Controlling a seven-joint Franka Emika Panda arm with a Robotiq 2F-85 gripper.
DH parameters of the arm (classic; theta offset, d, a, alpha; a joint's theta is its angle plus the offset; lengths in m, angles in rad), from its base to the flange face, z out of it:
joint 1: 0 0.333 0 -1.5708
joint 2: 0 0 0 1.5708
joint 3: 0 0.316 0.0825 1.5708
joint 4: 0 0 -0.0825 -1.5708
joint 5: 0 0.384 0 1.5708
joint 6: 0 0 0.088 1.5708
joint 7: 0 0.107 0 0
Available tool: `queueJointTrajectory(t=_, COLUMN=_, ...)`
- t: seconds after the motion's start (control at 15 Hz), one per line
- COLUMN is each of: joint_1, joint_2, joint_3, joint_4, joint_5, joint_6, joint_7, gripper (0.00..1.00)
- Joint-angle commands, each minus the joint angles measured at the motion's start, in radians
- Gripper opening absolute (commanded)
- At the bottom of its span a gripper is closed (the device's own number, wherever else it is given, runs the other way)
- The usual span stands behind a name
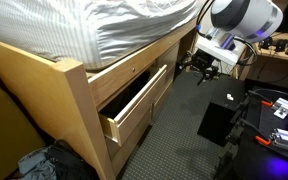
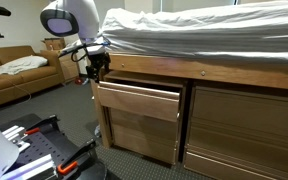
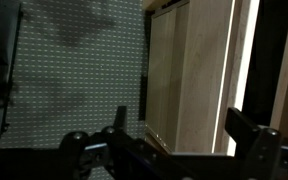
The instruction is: Open the bedroom drawer fully
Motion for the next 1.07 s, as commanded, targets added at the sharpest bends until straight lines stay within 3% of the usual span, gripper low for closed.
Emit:
queueJointTrajectory(t=0.0, joint_1=0.007, joint_2=0.133, joint_3=0.033, joint_4=0.142, joint_5=0.108, joint_6=0.044, joint_7=-0.06, gripper=1.0)
queueJointTrajectory(t=0.4, joint_1=-0.01, joint_2=0.365, joint_3=0.097, joint_4=0.403, joint_5=0.215, joint_6=0.096, joint_7=-0.173, gripper=1.0)
queueJointTrajectory(t=0.93, joint_1=0.002, joint_2=0.397, joint_3=0.083, joint_4=0.409, joint_5=0.181, joint_6=0.082, joint_7=-0.14, gripper=1.0)
queueJointTrajectory(t=1.0, joint_1=0.011, joint_2=0.446, joint_3=0.071, joint_4=0.431, joint_5=0.163, joint_6=0.073, joint_7=-0.115, gripper=1.0)
